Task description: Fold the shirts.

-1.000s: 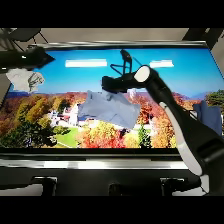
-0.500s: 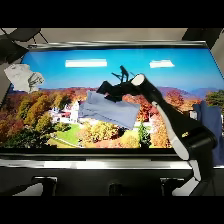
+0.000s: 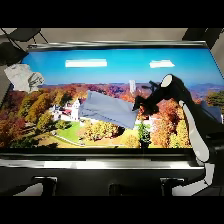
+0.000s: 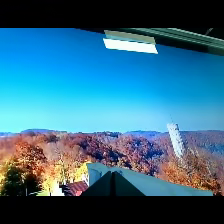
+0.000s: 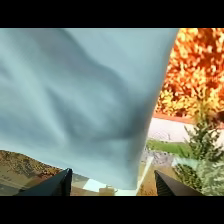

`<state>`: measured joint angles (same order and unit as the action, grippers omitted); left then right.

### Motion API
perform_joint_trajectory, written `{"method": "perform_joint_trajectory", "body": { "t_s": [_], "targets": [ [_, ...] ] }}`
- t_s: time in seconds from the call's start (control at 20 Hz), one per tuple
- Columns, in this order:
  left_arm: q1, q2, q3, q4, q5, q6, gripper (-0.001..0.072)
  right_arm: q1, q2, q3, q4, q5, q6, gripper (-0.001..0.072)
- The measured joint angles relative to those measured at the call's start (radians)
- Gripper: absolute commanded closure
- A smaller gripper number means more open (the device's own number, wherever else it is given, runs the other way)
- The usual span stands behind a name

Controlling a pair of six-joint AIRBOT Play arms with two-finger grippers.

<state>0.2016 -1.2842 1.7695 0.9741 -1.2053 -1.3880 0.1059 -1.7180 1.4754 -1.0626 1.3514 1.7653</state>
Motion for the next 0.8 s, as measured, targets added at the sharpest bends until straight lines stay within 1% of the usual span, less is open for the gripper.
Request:
{"method": "perform_joint_trajectory", "body": {
  "t_s": [0.1,0.15,0.2,0.25,0.3,0.35,0.4,0.6,0.8],
  "targets": [
    [0.0,0.0,0.0,0.001,-0.003,0.0,0.0676,0.024,-0.004,-0.082,0.047,-0.083,0.002,0.0107],
    [0.0,0.0,0.0,0.003,-0.006,0.001,0.0676,0.037,-0.01,-0.107,0.064,-0.124,0.005,0.0135],
    [0.0,0.0,0.0,0.003,-0.009,0.001,0.0676,0.047,-0.016,-0.126,0.078,-0.169,0.005,0.0197],
    [0.0,0.001,0.0,0.003,-0.01,0.001,0.0676,0.055,-0.021,-0.14,0.094,-0.199,0.009,0.0302],
    [0.0,0.001,0.0,0.003,-0.011,0.001,0.0677,0.064,-0.024,-0.149,0.101,-0.242,0.009,0.0463],
    [0.0,0.001,0.0,0.003,-0.011,0.001,0.0676,0.07,-0.029,-0.154,0.112,-0.282,0.008,0.0599],
    [-0.002,0.001,0.0,0.003,-0.011,0.001,0.0676,0.074,-0.03,-0.153,0.115,-0.304,0.008,0.0659],
    [-0.003,0.001,0.0,0.003,-0.011,0.001,0.0676,0.061,0.006,-0.124,0.108,-0.36,-0.024,0.0662],
    [-0.003,0.001,0.0,0.003,-0.011,0.004,0.0676,-0.016,0.089,-0.075,0.112,-0.339,-0.043,0.0663]
  ]
}}
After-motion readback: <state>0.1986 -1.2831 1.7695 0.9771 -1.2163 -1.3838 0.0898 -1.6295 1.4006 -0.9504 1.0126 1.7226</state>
